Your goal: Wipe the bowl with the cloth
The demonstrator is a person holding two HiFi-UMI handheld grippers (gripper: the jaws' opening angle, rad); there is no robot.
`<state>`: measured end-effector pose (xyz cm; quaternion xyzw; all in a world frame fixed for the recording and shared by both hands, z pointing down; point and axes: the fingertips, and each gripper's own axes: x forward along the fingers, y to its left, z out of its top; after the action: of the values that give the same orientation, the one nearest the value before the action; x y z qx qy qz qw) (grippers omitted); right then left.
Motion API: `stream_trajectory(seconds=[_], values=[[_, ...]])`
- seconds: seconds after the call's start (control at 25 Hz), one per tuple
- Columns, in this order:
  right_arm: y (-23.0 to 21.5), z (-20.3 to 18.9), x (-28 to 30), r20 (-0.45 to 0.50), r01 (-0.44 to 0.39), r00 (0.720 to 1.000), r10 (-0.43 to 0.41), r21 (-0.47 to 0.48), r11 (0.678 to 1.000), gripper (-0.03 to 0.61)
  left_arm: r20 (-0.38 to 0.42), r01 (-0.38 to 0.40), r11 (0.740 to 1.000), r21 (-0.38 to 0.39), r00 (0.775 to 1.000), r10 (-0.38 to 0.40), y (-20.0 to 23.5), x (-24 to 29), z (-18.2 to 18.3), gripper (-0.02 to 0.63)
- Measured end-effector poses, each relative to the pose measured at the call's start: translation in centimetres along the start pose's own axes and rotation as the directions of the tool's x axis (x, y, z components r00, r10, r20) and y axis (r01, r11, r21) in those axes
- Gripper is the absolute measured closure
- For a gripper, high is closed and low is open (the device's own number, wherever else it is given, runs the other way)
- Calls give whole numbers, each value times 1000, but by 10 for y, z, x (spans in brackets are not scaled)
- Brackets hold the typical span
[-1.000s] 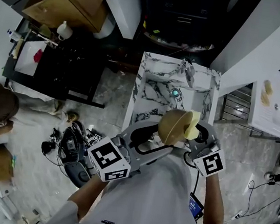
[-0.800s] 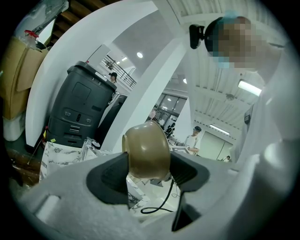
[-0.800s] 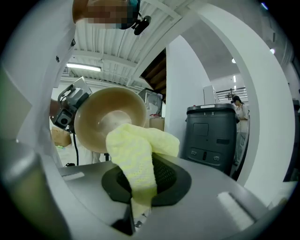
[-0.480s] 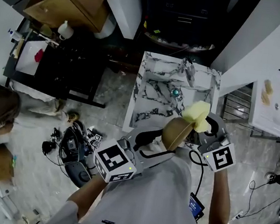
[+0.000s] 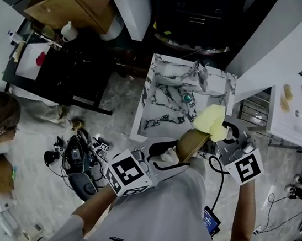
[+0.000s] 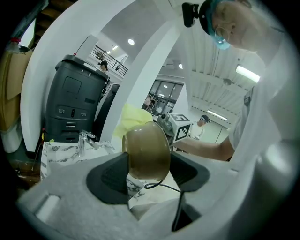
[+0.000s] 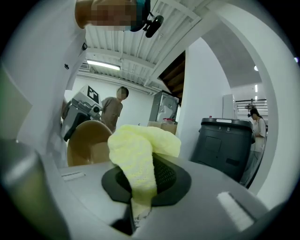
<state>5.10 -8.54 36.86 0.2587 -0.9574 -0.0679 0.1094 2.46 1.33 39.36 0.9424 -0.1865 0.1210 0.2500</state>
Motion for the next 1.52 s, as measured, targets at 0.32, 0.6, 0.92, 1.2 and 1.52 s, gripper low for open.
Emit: stream_trajectory(seconds=[0.32,0.6,0.92,1.2,1.52], values=[[19,9,2,-140,-143,982,123,-140,980,548,-13,-27,999,-29,1000,26,3,-1,-5,336],[37,26,4,-152,-190,976,155,-258,947,548,-29,-57,998,-23,998,57,6,2,-9,335],[55,43,8,-154,-225,971,181,-359,906,548,-31,-71,997,-26,997,70,10,3,-8,335],[71,49,12,-146,-258,965,219,-363,895,548,-22,-91,995,-44,996,90,18,1,-5,336],[84,48,17,-133,-291,956,261,-334,897,548,-13,-124,990,-61,992,123,29,-2,-4,334]])
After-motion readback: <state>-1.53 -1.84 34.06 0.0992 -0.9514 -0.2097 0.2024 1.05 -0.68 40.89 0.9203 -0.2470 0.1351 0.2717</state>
